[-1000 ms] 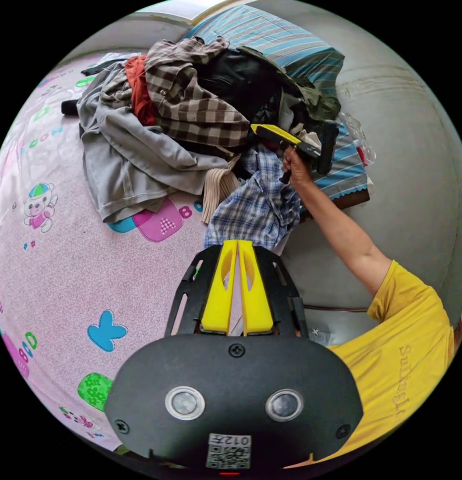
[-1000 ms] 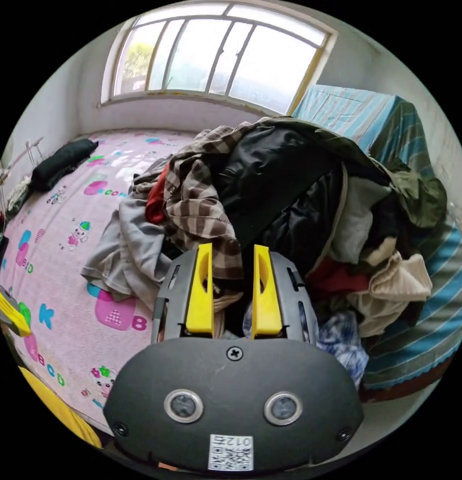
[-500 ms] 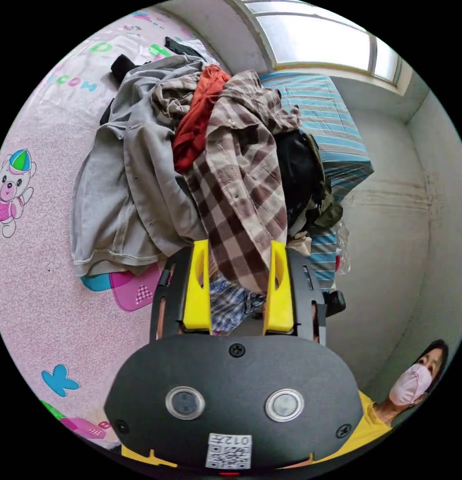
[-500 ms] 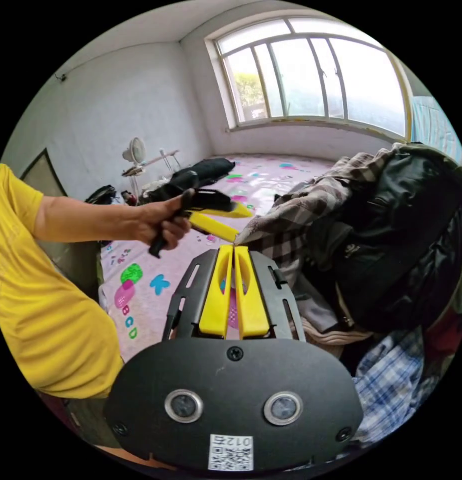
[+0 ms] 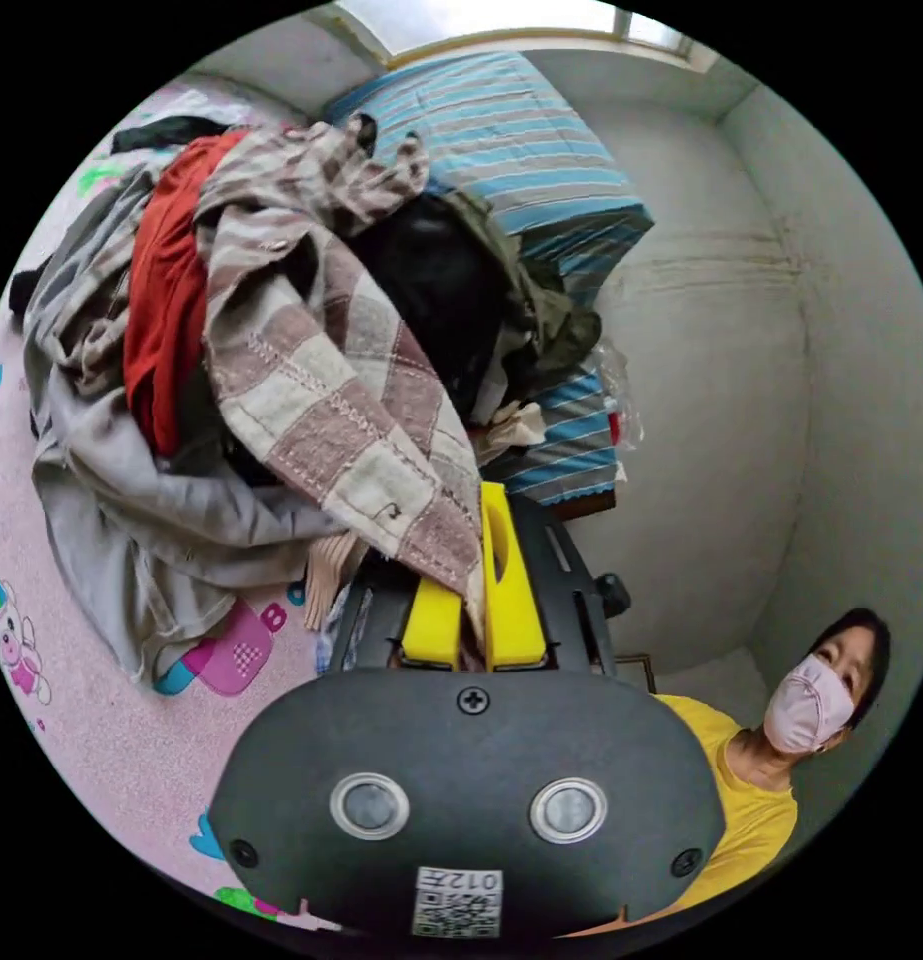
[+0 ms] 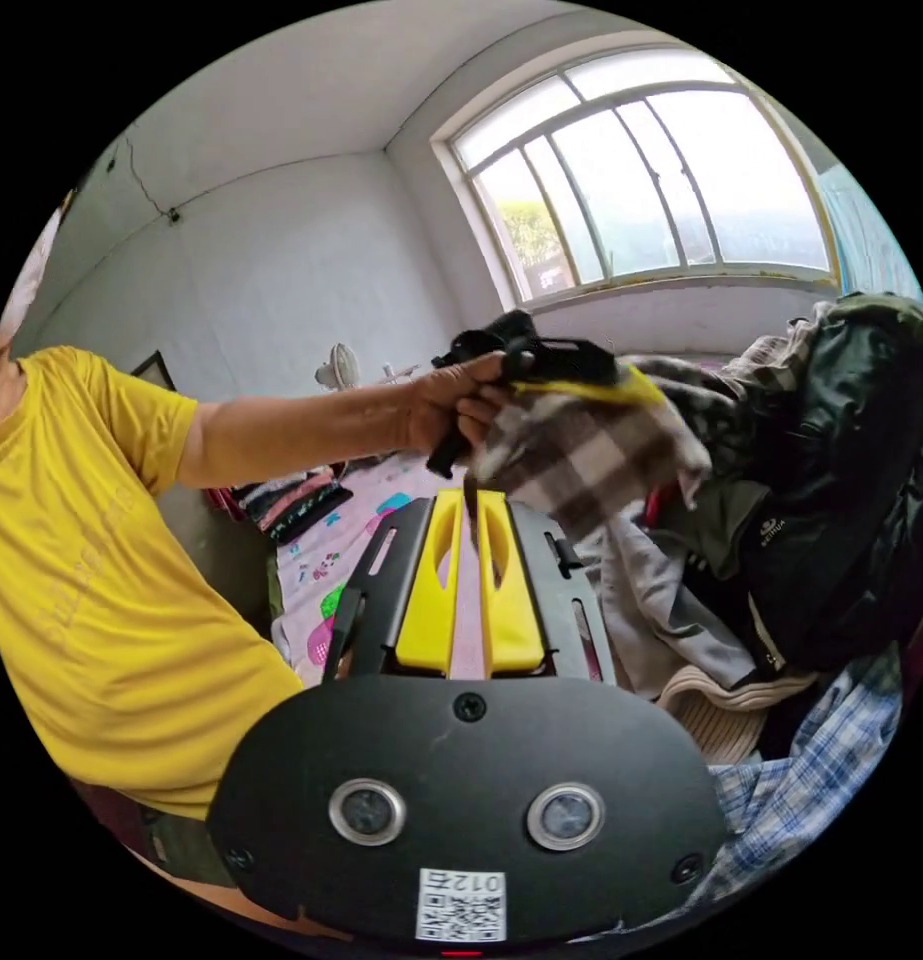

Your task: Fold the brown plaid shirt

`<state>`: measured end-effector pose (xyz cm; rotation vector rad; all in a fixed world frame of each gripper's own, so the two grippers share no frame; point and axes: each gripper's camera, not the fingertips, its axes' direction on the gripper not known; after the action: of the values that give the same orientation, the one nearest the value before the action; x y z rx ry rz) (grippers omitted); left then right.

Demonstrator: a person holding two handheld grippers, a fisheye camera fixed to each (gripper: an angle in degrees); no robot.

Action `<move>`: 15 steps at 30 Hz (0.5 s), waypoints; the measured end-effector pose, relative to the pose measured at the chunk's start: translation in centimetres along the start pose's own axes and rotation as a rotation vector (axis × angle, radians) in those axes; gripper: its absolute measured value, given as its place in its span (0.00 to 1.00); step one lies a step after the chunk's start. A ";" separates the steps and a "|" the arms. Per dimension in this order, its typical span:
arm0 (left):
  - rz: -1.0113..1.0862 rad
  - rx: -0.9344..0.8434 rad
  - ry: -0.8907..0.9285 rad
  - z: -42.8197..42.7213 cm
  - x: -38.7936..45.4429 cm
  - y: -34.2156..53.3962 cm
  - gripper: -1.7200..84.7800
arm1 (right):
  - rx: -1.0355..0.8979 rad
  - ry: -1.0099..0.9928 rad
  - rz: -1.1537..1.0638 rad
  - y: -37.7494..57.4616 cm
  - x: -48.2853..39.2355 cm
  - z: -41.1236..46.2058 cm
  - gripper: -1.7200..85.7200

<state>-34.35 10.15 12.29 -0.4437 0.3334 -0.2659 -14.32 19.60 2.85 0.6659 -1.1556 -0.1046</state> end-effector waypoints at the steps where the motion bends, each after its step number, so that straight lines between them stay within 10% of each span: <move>1: 0.076 0.076 0.081 -3.1 2.7 -1.1 0.09 | 0.068 -0.005 0.047 0.1 0.6 -1.3 0.04; 15: 0.784 0.234 -0.016 -21.3 42.0 -2.1 0.09 | 0.155 0.433 0.231 -1.9 -0.9 1.1 0.13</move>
<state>-4.25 -13.08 -15.61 -0.0614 0.4297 0.4603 -15.14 17.95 1.32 0.6470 -0.8184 0.3152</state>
